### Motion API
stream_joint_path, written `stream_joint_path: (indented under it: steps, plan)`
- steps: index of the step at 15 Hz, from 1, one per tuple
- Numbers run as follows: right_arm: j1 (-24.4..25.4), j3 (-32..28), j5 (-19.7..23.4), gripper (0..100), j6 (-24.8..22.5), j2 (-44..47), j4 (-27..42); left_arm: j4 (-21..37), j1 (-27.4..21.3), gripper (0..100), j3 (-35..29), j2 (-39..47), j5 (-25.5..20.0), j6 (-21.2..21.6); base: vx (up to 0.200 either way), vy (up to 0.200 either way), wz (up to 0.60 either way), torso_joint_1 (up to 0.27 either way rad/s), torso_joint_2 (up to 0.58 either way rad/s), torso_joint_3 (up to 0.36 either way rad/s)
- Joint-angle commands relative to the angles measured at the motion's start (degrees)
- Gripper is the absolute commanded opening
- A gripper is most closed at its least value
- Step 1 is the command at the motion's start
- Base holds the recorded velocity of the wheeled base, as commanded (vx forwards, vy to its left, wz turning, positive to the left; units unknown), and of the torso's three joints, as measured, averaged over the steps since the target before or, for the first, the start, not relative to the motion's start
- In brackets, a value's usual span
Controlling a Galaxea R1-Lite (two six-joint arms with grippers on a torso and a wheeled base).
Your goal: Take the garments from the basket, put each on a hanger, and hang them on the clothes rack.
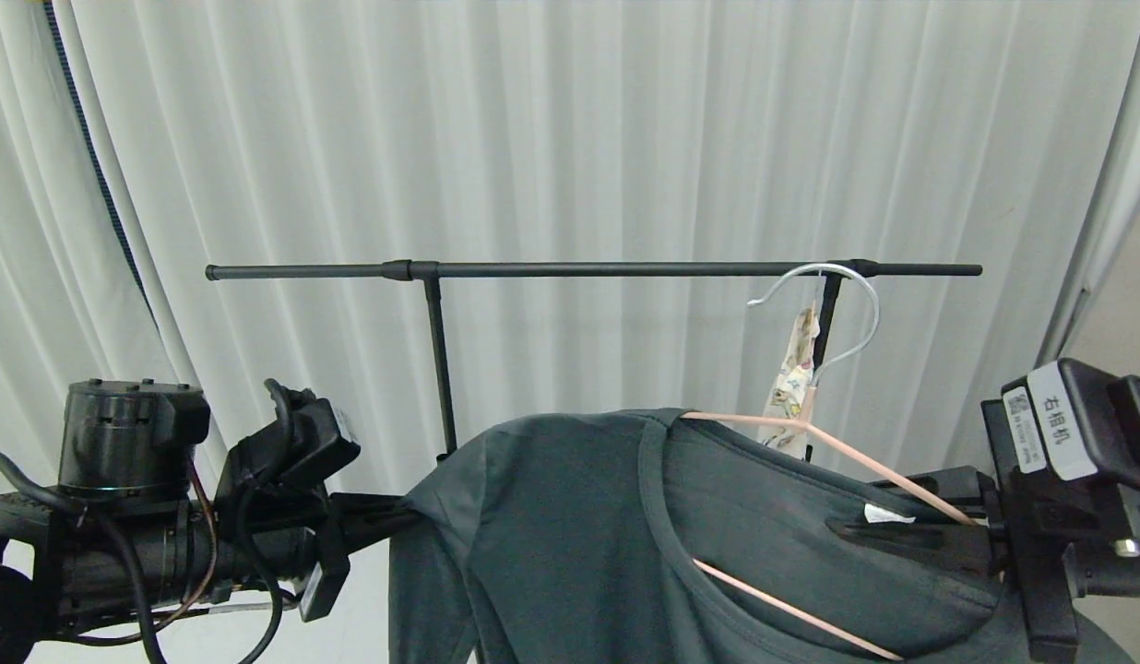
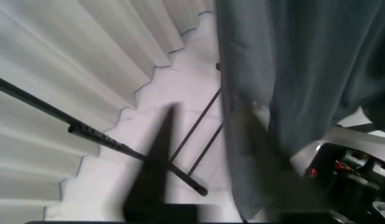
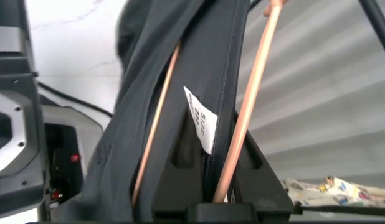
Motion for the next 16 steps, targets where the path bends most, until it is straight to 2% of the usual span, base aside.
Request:
stream_joint_path:
  steps: [1, 3, 6, 8, 9, 11, 16]
  plan:
    - [-0.20, -0.03, -1.07, 0, 0.70, -0.33, -0.25, -0.01, -0.85, 100, 0.29, -0.99, 0.37, 0.05, 0.000, 0.000, 0.00, 0.000, 0.00, 0.000]
    - [-2.49, 0.32, -3.70, 0, 2.10, -1.12, -0.08, -0.19, -0.68, 100, 0.64, -1.60, 0.72, 0.13, 0.000, 0.000, 0.00, 0.000, 0.00, 0.000]
    - [-8.90, 0.32, -5.02, 0, 2.37, -1.56, 0.45, -1.68, -0.76, 100, 1.35, -3.62, 1.60, 0.13, 0.000, 0.000, 0.00, 0.000, 0.00, 0.000]
    - [-13.38, 0.32, -7.22, 0, 2.45, -1.47, 1.33, -1.86, -0.76, 100, 2.49, -5.47, 5.20, 0.13, 0.000, 0.000, 0.00, 0.000, 0.00, 0.000]
    - [-14.44, 0.32, -7.48, 0, 2.45, -1.30, 1.59, -1.86, -0.76, 100, 2.67, -6.00, 5.99, 0.05, 0.000, 0.000, 0.00, 0.000, 0.00, 0.000]
    - [-19.71, 0.14, -7.57, 0, 2.45, 0.02, 1.68, -1.86, -0.59, 100, 3.37, -8.02, 8.19, -0.22, 0.000, 0.000, 0.00, 0.000, 0.00, 0.000]
    - [-20.94, -0.73, -7.83, 0, 2.10, 2.04, 1.06, -1.86, -0.50, 100, 3.19, -8.46, 8.98, -0.22, 0.000, 0.000, 0.00, 0.000, 0.00, 0.000]
